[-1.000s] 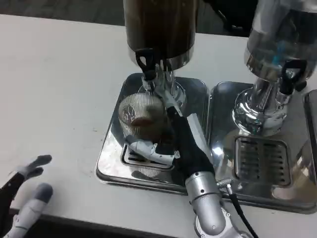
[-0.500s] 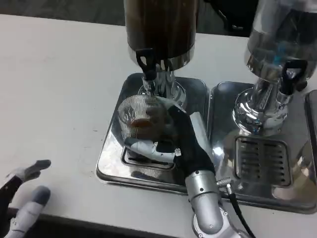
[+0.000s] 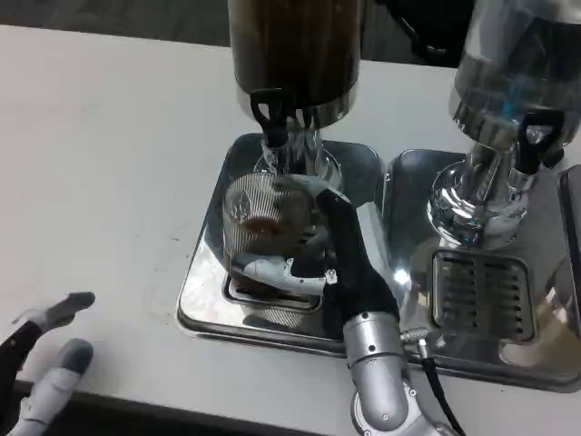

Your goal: Grasp the cup under the faucet to collect the drink, then remove the cup.

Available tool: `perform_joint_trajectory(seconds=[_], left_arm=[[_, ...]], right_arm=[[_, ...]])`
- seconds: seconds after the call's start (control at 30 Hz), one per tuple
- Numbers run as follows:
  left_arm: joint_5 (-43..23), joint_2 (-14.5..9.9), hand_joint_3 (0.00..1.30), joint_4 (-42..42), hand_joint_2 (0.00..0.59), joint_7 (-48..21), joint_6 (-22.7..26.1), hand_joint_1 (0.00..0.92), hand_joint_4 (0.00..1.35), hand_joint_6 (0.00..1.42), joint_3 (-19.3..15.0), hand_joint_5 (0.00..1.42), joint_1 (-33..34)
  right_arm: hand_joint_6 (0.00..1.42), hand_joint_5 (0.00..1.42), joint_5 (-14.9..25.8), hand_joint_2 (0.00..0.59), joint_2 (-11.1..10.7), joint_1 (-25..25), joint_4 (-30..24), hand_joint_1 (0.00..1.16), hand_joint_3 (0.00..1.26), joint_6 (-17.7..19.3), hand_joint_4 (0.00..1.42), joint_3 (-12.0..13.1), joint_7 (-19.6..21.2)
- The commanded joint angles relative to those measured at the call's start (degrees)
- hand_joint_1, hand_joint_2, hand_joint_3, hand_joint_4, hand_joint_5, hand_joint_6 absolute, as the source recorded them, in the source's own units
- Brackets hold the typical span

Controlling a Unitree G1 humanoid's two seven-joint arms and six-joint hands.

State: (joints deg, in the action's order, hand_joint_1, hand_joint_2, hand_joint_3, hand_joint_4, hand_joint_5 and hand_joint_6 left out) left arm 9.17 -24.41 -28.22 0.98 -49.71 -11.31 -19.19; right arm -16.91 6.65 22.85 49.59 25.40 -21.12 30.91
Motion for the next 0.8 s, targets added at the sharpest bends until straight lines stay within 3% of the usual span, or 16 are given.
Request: perform_joint_trajectory(seconds=[0.03, 0.33, 0.8], left_arm=[[-0.49, 0.34, 0.32, -0.04, 0.15, -0.36, 0.57, 0.0, 0.23, 0.04, 0.27, 0.22, 0.49], [-0.32, 0.95, 0.32, -0.71, 0.15, -0.3, 0.57, 0.0, 0.23, 0.04, 0.89, 0.22, 1.44], [-0.39, 1.49, 0.32, -1.48, 0.149, -0.53, 0.55, 0.0, 0.23, 0.04, 2.06, 0.23, 2.86]], right_arm=[[1.05, 0.79, -0.57, 0.144, 5.79, -2.13, -1.72, 1.08, 0.63, 2.76, 0.66, 0.08, 1.93], [1.16, 0.84, -3.67, 0.124, 4.35, -2.26, -4.07, 1.07, 0.67, 2.38, 0.7, -0.84, 2.96], [1.22, 0.87, -5.51, 0.122, 2.75, -5.0, -10.63, 1.04, 0.68, -4.26, 0.73, -0.67, 0.1]])
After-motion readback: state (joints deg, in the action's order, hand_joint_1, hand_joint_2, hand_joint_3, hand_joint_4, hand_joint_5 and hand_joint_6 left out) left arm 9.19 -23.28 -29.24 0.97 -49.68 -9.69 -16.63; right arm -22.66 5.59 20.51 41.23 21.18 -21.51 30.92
